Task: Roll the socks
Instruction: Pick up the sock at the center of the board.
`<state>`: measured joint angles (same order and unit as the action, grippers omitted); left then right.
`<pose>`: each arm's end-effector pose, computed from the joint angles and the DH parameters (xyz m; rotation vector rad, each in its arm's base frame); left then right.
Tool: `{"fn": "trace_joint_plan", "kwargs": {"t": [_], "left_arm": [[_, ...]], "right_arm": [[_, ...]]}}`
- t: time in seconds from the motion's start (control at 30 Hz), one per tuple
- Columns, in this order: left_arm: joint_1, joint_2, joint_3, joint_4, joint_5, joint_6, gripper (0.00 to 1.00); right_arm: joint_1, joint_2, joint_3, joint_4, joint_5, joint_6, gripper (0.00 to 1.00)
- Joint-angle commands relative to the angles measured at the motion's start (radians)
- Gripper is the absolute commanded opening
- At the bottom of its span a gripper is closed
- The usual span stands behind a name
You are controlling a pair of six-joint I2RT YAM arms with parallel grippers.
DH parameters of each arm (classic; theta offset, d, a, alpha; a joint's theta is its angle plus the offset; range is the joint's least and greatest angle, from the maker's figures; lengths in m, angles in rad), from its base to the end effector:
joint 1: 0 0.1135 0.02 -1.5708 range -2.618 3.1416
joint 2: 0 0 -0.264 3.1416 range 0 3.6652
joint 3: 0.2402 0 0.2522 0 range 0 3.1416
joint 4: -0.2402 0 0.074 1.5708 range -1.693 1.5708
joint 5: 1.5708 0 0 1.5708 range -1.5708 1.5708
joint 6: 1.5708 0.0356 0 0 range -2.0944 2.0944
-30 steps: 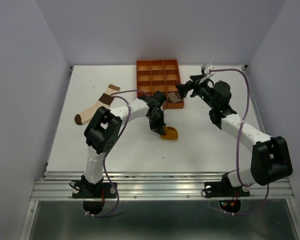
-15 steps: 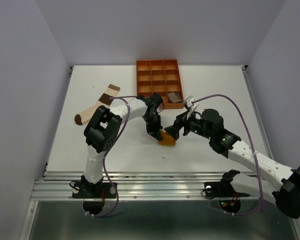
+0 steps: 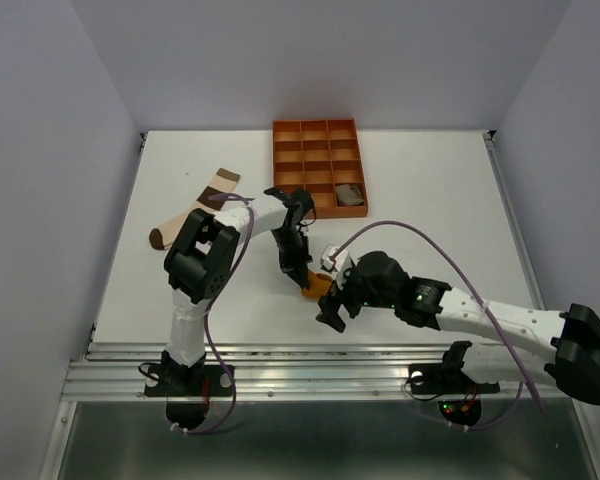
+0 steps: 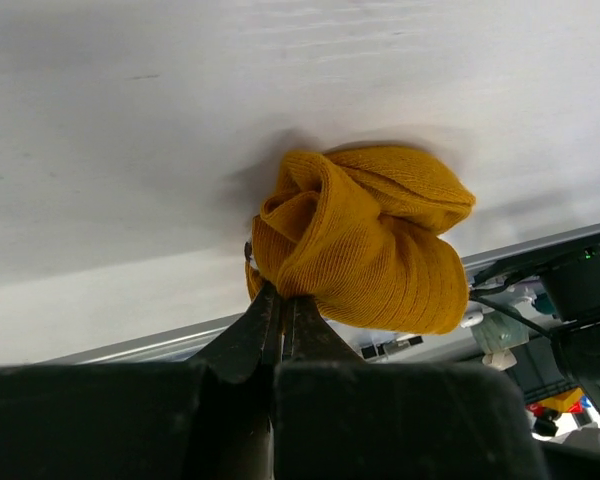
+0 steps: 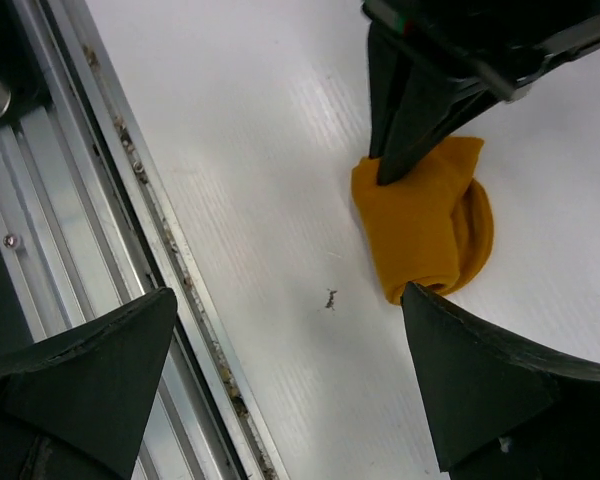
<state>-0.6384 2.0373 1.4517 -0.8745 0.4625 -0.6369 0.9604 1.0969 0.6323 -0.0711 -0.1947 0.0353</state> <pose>0.3019 -0.2438 0.1587 -0.0398 -2.8848 0.6409 0.1314 0.1998 0.2367 -1.0891 1.9107 0.7854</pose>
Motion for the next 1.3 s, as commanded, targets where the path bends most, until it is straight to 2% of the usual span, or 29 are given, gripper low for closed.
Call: {"fn": "trace_joint_plan", "kwargs": {"t": [0.0,0.17,0.33,0.9,1.27], "left_arm": [[0.020,-0.020,-0.019,-0.103,-0.070,0.043,0.00],[0.023,-0.020,-0.022,-0.116,-0.070,0.054,0.00],[0.023,-0.014,-0.011,-0.135,-0.073,0.068,0.00],[0.028,-0.015,-0.013,-0.155,-0.067,0.091,0.00],[0.032,-0.012,-0.024,-0.155,-0.047,0.112,0.00]], "right_arm": [[0.090,0.052,0.020,-0.009,0.055,-0.074,1.00],[0.141,0.152,0.070,-0.018,0.155,-0.124,0.96],[0.172,0.198,0.109,0.008,0.268,-0.189,0.97],[0.181,0.337,0.170,0.060,0.202,-0.248,0.96],[0.181,0.400,0.175,0.060,0.273,-0.249,0.96]]}}
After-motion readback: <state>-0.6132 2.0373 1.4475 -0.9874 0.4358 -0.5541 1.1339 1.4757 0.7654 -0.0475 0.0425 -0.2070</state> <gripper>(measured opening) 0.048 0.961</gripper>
